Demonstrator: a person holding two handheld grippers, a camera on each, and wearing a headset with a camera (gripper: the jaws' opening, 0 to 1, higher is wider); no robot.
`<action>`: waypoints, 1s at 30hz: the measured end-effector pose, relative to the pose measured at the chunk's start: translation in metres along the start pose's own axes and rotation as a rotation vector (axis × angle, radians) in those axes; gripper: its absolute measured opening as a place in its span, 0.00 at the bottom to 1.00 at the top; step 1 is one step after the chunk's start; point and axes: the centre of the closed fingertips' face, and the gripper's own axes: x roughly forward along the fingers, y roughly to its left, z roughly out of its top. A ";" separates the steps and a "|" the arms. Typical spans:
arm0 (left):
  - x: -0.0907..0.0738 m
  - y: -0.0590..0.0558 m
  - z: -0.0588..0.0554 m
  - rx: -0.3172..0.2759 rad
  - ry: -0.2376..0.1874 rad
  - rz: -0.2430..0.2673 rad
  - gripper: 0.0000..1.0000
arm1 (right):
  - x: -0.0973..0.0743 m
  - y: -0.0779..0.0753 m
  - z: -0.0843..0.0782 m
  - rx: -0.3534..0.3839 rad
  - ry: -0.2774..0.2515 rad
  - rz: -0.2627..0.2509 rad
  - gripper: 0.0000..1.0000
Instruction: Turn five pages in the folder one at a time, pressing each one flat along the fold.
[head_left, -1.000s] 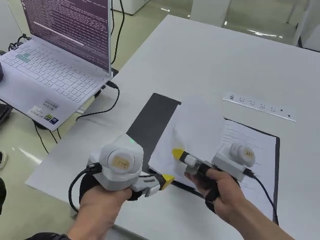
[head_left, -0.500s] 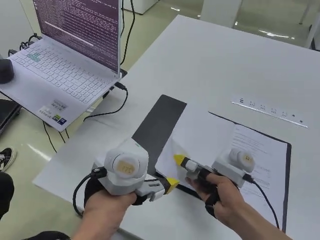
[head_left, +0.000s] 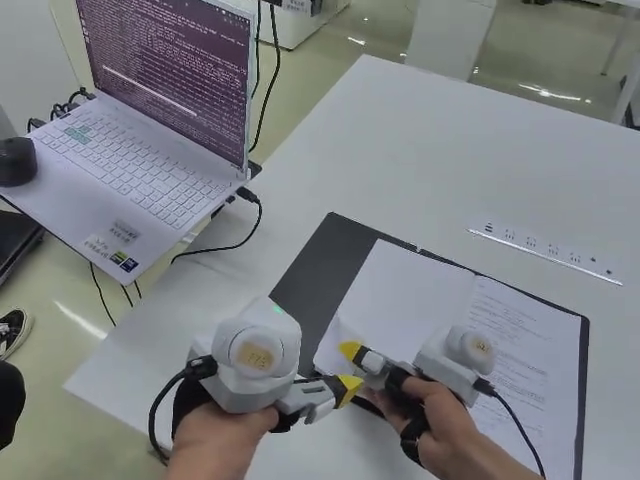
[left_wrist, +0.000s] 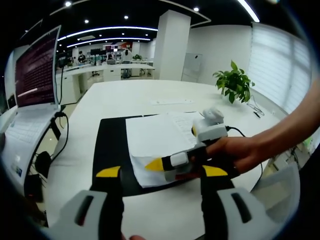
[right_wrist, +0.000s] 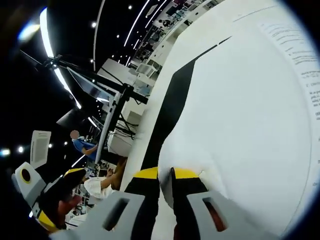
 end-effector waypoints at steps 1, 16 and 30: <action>0.000 0.000 0.001 0.000 -0.002 0.000 0.62 | 0.001 0.000 -0.002 -0.008 0.003 -0.006 0.11; -0.005 -0.004 0.000 -0.012 -0.011 -0.011 0.61 | -0.015 0.022 -0.014 -0.060 0.031 0.057 0.31; -0.002 -0.006 -0.004 0.009 0.009 -0.048 0.54 | -0.074 0.019 -0.003 -0.183 -0.044 0.024 0.37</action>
